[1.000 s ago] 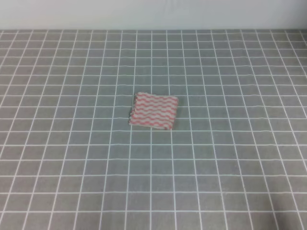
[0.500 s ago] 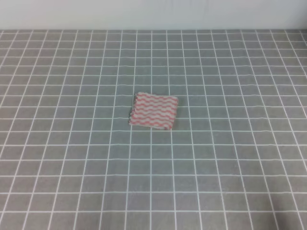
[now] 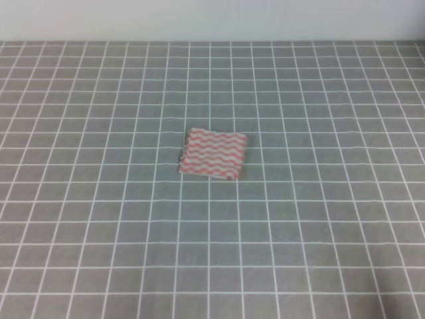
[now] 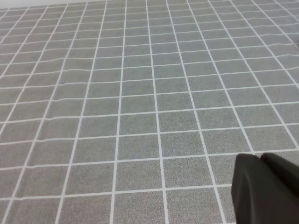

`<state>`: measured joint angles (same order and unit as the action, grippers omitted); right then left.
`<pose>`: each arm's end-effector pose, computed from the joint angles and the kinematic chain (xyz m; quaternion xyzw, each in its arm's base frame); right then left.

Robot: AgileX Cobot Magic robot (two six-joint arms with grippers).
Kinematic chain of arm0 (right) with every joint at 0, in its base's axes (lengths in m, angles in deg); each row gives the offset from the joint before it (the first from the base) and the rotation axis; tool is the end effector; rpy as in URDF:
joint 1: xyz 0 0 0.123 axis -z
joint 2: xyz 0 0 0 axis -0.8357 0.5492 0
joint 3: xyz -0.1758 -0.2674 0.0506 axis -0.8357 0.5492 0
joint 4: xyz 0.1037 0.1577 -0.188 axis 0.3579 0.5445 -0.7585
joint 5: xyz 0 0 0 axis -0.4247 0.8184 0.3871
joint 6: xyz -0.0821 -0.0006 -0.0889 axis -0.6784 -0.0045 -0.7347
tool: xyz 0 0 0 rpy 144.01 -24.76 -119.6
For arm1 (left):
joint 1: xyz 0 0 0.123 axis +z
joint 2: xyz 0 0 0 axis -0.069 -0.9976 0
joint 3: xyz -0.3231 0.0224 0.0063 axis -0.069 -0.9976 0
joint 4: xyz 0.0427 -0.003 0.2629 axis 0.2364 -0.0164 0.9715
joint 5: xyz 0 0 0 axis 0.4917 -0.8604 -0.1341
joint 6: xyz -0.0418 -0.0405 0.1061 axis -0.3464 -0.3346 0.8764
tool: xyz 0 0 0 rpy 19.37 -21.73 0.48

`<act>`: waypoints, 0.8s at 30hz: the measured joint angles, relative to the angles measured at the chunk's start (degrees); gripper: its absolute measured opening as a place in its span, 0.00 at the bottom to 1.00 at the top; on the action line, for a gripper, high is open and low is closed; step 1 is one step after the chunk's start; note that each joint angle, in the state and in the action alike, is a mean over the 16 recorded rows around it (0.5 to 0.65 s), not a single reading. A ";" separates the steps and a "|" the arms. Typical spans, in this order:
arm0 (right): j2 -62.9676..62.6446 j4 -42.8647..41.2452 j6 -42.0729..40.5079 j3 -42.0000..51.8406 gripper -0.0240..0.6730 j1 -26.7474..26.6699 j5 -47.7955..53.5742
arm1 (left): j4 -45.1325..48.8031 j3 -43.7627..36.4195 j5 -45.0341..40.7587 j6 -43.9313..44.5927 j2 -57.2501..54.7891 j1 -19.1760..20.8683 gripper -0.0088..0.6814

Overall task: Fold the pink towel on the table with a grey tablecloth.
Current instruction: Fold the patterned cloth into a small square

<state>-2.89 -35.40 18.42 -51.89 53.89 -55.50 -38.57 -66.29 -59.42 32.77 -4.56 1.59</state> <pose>0.0590 0.0035 0.1803 -0.0046 0.7709 0.0306 0.6363 0.0568 -0.0054 0.1700 0.0606 0.7896 0.0060 0.6106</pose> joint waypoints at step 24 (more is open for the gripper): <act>0.10 0.03 0.00 -0.19 0.01 0.00 0.00 | 0.02 -0.15 0.12 0.00 0.18 0.00 0.01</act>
<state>-2.79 -35.37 18.42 -52.08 53.89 -55.50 -38.55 -66.45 -59.30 32.77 -4.38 1.59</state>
